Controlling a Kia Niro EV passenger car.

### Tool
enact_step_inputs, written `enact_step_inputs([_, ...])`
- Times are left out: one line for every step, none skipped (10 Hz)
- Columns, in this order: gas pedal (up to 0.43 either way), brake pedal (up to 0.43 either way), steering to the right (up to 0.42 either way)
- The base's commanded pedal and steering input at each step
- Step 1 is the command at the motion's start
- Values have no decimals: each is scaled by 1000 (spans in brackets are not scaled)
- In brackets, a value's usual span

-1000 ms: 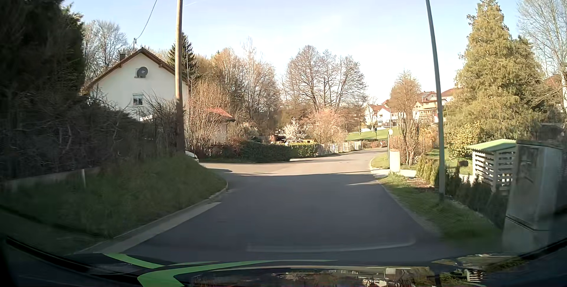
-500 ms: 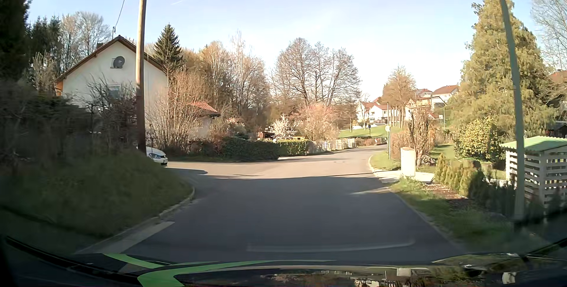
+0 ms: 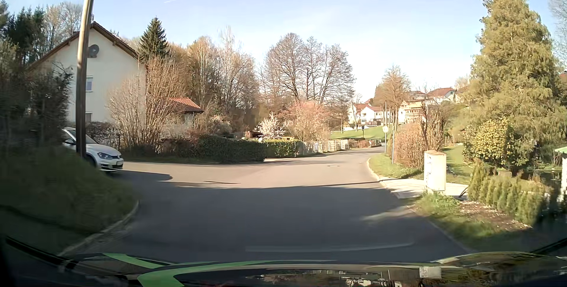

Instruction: Follow the waypoints while adhering to traffic rules and regulations

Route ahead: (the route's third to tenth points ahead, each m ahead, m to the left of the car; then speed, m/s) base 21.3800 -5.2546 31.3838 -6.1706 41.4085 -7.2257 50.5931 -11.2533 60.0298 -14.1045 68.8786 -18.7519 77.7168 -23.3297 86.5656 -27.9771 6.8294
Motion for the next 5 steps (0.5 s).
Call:
enact_step_inputs([59, 0, 38])
enact_step_inputs([59, 0, 38])
enact_step_inputs([59, 0, 38])
enact_step_inputs([59, 0, 37])
enact_step_inputs([59, 0, 37])
